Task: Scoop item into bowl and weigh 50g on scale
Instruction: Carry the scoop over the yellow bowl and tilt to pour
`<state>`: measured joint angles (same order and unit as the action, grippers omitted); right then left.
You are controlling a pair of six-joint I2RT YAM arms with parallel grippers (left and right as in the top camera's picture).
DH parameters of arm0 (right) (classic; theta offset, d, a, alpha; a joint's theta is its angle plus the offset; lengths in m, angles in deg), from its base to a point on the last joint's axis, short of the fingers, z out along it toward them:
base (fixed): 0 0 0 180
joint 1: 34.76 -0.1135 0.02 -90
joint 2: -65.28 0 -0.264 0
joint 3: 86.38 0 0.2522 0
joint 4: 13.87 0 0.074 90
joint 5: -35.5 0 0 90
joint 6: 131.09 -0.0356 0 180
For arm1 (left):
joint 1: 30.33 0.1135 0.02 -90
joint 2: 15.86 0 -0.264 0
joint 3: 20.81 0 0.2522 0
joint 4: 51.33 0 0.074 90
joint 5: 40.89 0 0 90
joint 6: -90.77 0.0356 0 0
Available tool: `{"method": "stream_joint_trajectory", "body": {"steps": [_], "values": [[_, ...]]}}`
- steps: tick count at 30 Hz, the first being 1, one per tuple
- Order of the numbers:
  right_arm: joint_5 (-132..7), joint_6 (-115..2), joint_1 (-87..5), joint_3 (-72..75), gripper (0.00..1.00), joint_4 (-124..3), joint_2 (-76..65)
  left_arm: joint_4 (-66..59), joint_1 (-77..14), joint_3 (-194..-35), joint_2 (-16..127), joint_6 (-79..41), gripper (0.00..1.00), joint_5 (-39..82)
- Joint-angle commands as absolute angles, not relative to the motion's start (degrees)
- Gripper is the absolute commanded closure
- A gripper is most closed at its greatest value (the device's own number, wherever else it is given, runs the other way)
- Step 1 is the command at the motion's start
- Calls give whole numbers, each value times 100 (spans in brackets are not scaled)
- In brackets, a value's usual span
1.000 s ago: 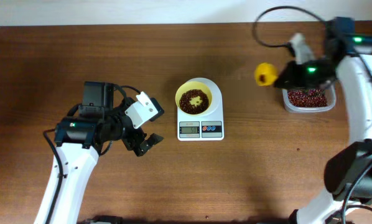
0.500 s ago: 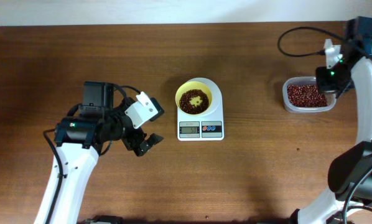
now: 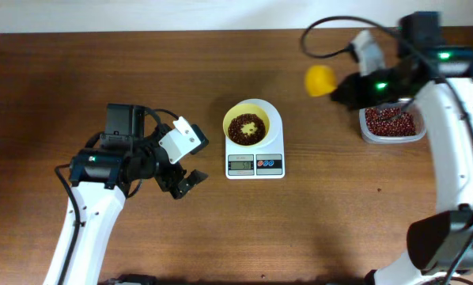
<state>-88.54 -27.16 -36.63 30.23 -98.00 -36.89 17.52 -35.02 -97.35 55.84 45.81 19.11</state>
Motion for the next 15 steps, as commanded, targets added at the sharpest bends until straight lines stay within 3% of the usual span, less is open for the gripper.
{"method": "stream_joint_trajectory", "body": {"steps": [1,8,15], "values": [[-9239,-2631,-4343,2746,96,-9559,-3743,1758,-3467,-9722,5582,4657,1,1894],[-8502,-2655,-5613,1637,96,-8073,-3743,1758,-3467,-9722,5582,4657,1,1894],[-7601,-2655,-5762,831,96,-7105,-3765,1758,-3467,-9722,5582,4655,1,1894]]}}
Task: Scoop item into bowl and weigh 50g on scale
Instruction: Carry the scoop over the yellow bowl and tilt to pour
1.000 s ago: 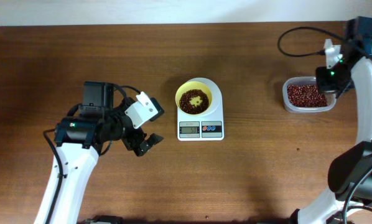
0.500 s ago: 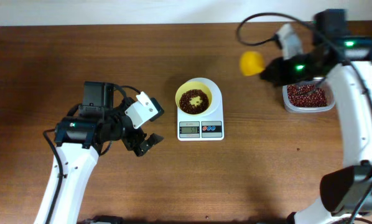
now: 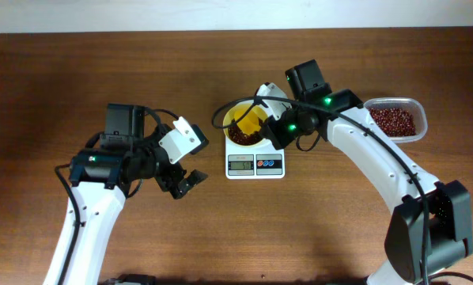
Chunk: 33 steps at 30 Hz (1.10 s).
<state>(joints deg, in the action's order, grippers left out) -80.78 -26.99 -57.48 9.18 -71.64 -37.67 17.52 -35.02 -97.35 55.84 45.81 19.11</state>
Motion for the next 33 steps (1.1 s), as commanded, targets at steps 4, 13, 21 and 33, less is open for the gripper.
{"method": "stream_joint_trajectory", "body": {"steps": [4,13,21,33], "values": [[-7177,-2655,-5764,824,96,-6978,-3776,1758,-3467,-9720,5582,4657,1,1896],[-7175,-2655,-5764,824,96,-6965,-3955,1756,-3467,-9722,5582,4657,1,1894],[-7027,-2659,-5762,827,96,-7024,-3955,1758,-3467,-9722,5582,4657,1,1894],[-6983,-2808,-5757,835,96,-7017,-3955,1758,-3467,-9722,5582,4657,1,1896]]}}
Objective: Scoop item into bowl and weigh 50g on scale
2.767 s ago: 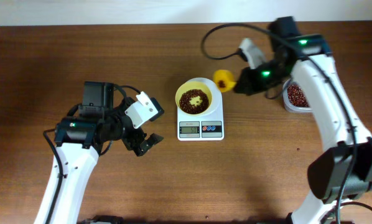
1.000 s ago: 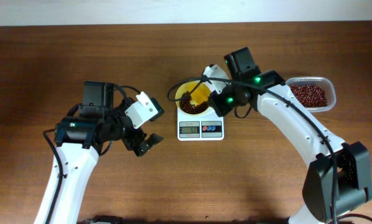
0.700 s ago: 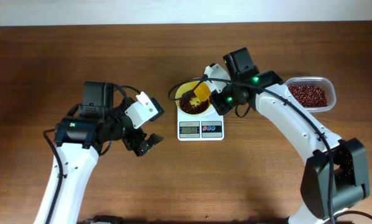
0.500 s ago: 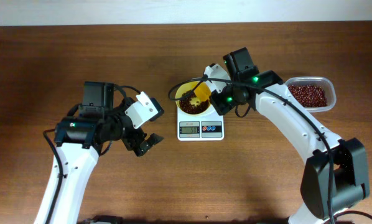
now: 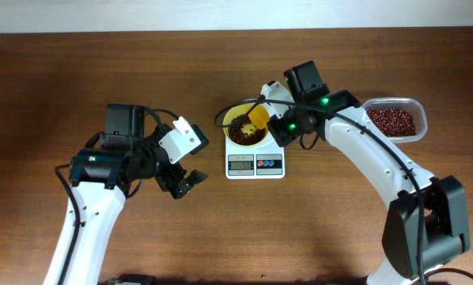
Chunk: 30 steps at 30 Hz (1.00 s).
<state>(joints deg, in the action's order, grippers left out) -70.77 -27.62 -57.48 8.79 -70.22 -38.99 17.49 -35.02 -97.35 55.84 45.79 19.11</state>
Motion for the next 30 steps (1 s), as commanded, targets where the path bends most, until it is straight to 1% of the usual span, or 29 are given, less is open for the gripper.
{"method": "stream_joint_trajectory", "body": {"steps": [1,23,26,30], "values": [[-6985,-2808,-5757,840,96,-7019,-3955,1756,-3467,-9722,5582,4657,1,1896],[-6727,-3005,-5746,905,96,-6914,-3955,1758,-3467,-9722,5582,4655,1,1894],[-6716,-3289,-5593,905,96,-6893,-3955,1756,-3467,-9722,5582,4657,1,1894],[-6930,-3306,-5525,905,96,-6820,-3955,1758,-3467,-9722,5582,4657,1,1894]]}}
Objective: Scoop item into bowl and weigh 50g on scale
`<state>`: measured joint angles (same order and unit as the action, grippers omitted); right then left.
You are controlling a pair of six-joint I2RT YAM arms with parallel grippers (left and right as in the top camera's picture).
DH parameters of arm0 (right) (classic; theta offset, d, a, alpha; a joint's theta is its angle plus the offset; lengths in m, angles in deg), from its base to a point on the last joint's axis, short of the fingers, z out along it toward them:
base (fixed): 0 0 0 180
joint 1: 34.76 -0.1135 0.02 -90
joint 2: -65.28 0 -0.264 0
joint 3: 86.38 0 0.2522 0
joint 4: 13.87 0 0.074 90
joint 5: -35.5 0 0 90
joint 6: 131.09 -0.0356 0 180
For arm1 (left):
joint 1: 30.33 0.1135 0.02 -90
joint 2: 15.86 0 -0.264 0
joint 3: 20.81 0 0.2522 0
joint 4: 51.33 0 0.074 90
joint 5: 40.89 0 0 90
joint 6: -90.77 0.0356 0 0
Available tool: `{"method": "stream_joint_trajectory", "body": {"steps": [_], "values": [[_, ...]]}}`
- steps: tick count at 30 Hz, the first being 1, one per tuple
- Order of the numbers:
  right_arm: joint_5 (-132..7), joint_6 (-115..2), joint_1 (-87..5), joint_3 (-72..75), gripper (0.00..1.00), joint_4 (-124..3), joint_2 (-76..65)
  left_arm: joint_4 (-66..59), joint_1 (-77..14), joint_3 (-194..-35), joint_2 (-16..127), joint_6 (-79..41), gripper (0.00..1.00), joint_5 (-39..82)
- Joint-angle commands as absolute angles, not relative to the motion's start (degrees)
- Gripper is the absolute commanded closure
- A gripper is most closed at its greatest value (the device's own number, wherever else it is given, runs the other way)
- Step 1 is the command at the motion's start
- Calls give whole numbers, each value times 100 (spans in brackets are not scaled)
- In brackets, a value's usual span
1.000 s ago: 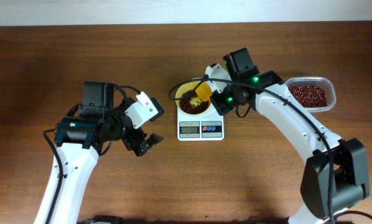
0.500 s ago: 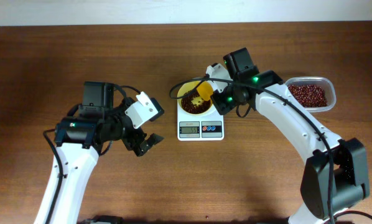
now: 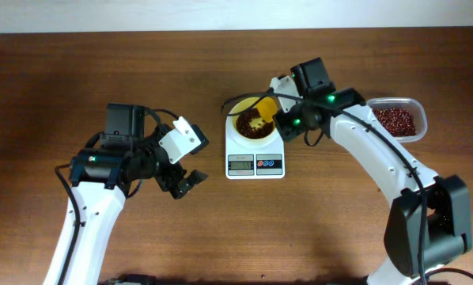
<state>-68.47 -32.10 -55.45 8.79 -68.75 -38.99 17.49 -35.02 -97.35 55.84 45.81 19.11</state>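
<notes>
A yellow bowl holding dark red beans stands on the white scale. My right gripper is at the bowl's right rim, shut on a yellow scoop. The scoop's head lies inside the bowl over the beans and is hard to tell apart from the bowl. My left gripper hangs open and holds nothing, left of the scale. The scale's display is too small to read.
A clear container of red beans sits at the right, behind my right arm. Cables loop around both arms. The table's far edge runs along the top of the view.
My right gripper has shifted slightly to the right at the bowl's rim. The scoop's head now sits lower in the bowl. The left arm has not moved.
My right gripper first held the yellow scoop up beside the bean container at the right. Then it was over the bowl on the scale, with the scoop above the beans. It stayed there with the scoop tilted, and now the scoop lies in the bowl. My left arm stayed still.
</notes>
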Motion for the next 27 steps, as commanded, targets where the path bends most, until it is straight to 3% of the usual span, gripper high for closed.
{"method": "stream_joint_trajectory", "body": {"steps": [1,5,10,13,17,21,25,27], "values": [[-6965,-3306,-5532,905,96,-6790,-3955,1758,-3467,-9722,5582,4657,1,1894],[-7702,-3306,-5536,905,96,-6831,-3728,1758,-3467,-9720,5582,4655,1,1894],[-7615,-3326,-5525,907,96,-7227,-2637,1758,-3467,-9722,5582,4657,1,1894],[-6819,-3332,-5523,907,96,-6991,-1767,1758,-3467,-9722,5582,4655,1,1894],[-4397,-3448,-5523,907,96,-6840,-906,1758,-3467,-9722,5582,4655,1,1894],[-3626,-4594,-4885,907,96,-6890,-176,1756,-3467,-9722,5582,4655,2,1894],[-4006,-5903,-4096,892,96,-8401,-144,1758,-3467,-9722,5582,4657,1,1894],[-4561,-6006,-3936,892,96,-9008,-312,1756,-3467,-9722,5582,4657,1,1894]]}}
